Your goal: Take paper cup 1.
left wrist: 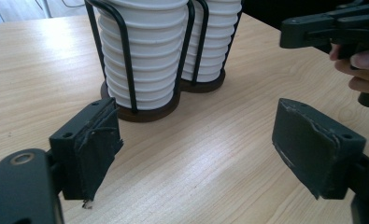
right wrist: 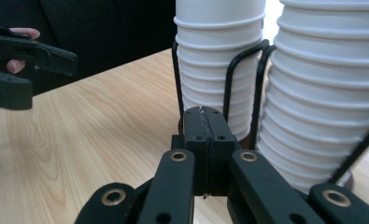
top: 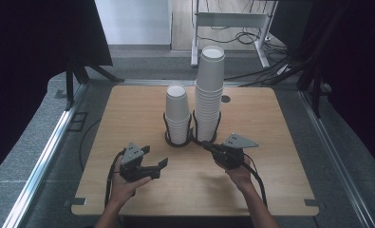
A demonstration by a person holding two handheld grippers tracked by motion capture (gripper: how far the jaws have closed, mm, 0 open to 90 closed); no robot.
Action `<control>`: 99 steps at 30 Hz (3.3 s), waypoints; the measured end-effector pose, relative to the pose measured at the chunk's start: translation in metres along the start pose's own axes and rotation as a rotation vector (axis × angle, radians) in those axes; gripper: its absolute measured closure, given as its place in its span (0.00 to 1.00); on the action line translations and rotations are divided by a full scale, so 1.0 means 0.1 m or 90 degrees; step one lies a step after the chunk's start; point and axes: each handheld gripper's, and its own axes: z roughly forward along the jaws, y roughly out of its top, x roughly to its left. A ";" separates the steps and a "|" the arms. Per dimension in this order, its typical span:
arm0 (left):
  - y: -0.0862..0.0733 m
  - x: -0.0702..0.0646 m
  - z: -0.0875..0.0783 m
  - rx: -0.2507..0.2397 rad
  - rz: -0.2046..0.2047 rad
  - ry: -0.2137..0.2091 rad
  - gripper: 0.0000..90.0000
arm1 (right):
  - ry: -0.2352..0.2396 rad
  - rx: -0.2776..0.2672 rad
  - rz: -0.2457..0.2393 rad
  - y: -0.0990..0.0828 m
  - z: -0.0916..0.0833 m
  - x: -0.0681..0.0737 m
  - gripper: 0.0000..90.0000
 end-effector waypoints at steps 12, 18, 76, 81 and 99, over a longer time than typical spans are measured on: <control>0.06 0.02 0.05 -0.008 -0.006 -0.008 0.17 | 0.004 0.003 0.037 0.01 0.34 -0.03 0.99; 0.07 0.03 0.07 -0.004 -0.002 -0.003 0.18 | 0.012 0.004 0.048 0.07 0.45 -0.01 1.00; 0.46 0.16 0.13 -0.018 -0.009 0.035 0.13 | 0.007 0.020 -0.002 0.41 0.95 0.06 0.99; 0.65 0.21 0.20 -0.024 -0.005 0.046 0.10 | 0.012 0.021 -0.002 0.41 0.97 0.07 0.98; 1.22 0.23 0.58 -0.064 0.010 0.049 0.07 | 0.022 0.021 -0.005 0.41 0.98 0.05 0.98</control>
